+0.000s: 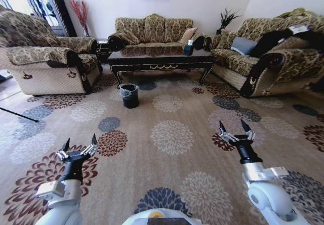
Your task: Move to the front of the table and pick up the trash from the floor, then place it into the trash bin.
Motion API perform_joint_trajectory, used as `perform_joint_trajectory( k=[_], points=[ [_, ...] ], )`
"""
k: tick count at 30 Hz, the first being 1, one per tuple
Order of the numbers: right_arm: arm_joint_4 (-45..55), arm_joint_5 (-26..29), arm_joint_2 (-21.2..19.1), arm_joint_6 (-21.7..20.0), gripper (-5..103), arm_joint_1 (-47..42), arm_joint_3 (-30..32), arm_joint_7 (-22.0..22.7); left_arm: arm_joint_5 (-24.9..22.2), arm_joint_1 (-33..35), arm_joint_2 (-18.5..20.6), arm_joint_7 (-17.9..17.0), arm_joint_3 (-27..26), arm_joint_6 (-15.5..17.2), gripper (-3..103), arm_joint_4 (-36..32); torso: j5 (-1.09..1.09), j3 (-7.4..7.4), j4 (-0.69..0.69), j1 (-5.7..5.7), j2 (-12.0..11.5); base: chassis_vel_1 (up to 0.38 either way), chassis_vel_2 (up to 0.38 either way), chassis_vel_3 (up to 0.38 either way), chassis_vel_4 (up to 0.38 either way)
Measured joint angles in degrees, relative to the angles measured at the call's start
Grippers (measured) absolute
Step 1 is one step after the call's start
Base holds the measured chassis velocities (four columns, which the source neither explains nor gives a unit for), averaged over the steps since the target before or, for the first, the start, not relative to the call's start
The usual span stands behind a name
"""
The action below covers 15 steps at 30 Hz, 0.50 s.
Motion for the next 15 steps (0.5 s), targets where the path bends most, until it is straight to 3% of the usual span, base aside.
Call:
perform_joint_trajectory(
  k=[15],
  points=[
    [0.7,-0.8,0.2,-0.8,100,0.6,-1.3,0.3,-0.1,0.0,-0.9,-0.2,0.0,0.2,100,0.3,-0.01,0.00,0.00,0.00,0.0,0.000,0.000,0.000,0.000]
  ],
)
